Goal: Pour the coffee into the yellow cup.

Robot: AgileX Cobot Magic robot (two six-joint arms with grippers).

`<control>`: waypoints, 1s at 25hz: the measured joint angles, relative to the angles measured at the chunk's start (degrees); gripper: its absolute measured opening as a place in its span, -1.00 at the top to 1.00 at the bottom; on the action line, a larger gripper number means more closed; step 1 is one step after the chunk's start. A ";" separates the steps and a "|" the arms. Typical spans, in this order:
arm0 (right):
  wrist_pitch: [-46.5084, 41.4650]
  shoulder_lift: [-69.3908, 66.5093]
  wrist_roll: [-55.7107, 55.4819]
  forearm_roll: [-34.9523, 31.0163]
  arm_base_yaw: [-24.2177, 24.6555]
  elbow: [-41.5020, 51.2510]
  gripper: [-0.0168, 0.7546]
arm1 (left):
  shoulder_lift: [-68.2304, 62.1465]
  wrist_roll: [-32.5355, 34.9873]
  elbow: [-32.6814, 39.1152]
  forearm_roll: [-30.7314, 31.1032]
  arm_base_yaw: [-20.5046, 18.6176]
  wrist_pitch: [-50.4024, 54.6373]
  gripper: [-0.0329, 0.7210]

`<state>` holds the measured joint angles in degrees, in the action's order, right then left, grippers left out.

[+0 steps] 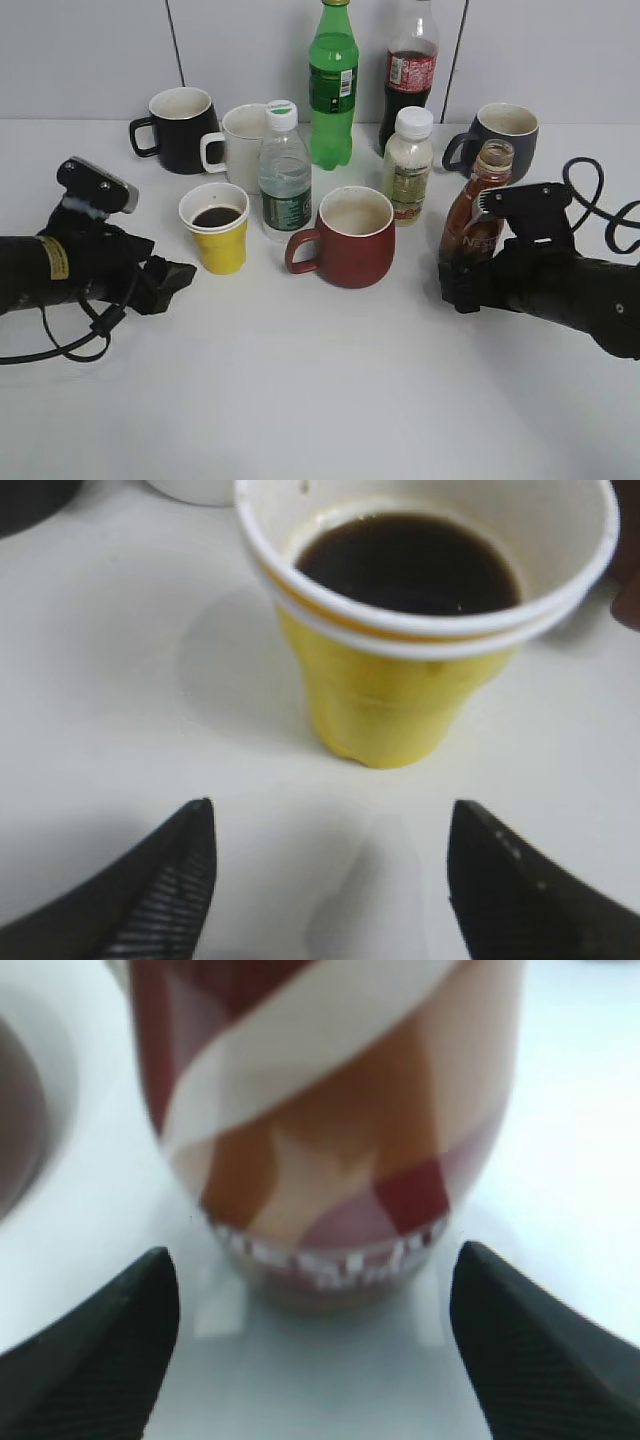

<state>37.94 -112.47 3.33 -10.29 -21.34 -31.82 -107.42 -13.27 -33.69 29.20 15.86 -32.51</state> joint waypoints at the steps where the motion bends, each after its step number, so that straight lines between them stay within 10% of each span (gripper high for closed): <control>1: -2.37 1.28 0.06 0.00 0.00 0.00 -0.69 | 0.95 0.00 0.00 -0.13 0.00 1.34 -0.54; 25: -62.39 43.21 0.11 0.07 0.00 0.06 -0.62 | 51.22 0.00 0.07 -24.13 7.21 61.15 -0.45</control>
<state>-24.45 -69.25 3.44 -10.22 -21.34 -31.76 -56.20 -13.27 -33.62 5.08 23.07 28.64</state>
